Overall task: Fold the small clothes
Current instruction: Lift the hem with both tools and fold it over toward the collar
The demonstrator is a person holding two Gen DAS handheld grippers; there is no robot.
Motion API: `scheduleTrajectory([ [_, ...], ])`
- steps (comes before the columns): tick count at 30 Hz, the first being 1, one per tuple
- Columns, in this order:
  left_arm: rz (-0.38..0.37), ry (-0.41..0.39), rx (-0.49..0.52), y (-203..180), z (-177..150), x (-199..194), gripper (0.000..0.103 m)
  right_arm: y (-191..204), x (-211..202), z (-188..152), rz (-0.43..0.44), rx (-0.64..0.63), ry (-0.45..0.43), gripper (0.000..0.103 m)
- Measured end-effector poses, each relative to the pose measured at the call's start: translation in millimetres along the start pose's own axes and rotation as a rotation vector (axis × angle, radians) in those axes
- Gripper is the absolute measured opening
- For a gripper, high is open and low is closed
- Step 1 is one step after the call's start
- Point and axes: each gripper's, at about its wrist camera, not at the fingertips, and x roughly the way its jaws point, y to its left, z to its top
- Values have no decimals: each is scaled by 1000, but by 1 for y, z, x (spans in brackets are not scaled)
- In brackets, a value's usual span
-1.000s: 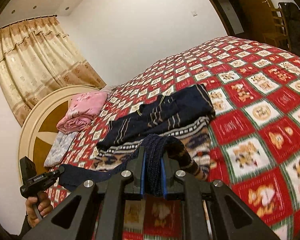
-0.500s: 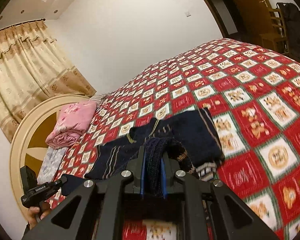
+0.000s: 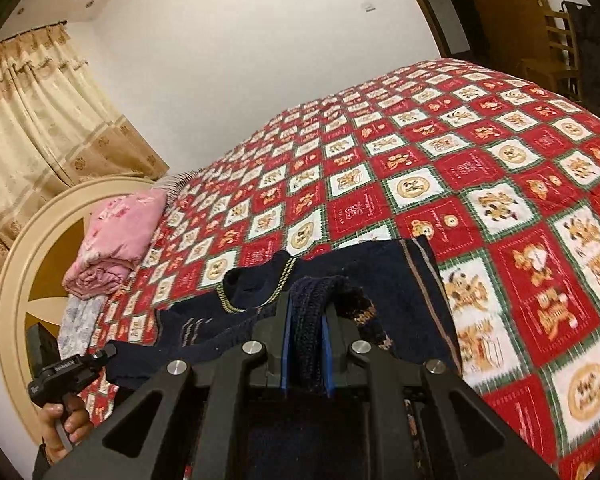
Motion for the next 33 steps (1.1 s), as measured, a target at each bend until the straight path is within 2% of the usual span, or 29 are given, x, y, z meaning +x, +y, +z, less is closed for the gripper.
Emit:
scheduleTrajectory([
  [9,20,46,-36,12,27,56,11,-23,75,26,-81,26,69,12],
  [12,11,43,-58,16,32,65,13,-36,98,30,-70,63,114,14],
  [14,15,59,-82,21,33,72,18,-49,108,32,-98,111,110,25],
  [16,23,81,-112,27,32,75,25,-61,108,34,-113,152,82,60],
  [19,9,83,-131,34,30,71,30,-67,98,34,-100,152,39,62],
  [22,1,42,-154,37,37,54,48,-61,84,30,-146,82,17,62],
  [23,-8,6,-158,37,39,43,53,-61,80,28,-149,78,10,62],
  [24,-5,-18,-148,35,40,36,56,-62,73,25,-140,84,3,62],
  [26,49,-45,-115,30,37,26,64,-62,62,19,-126,89,5,62],
  [28,65,-15,-85,25,29,27,64,-60,56,12,-123,83,18,62],
  [33,183,70,24,21,-16,32,62,-54,36,-27,-122,44,104,62],
])
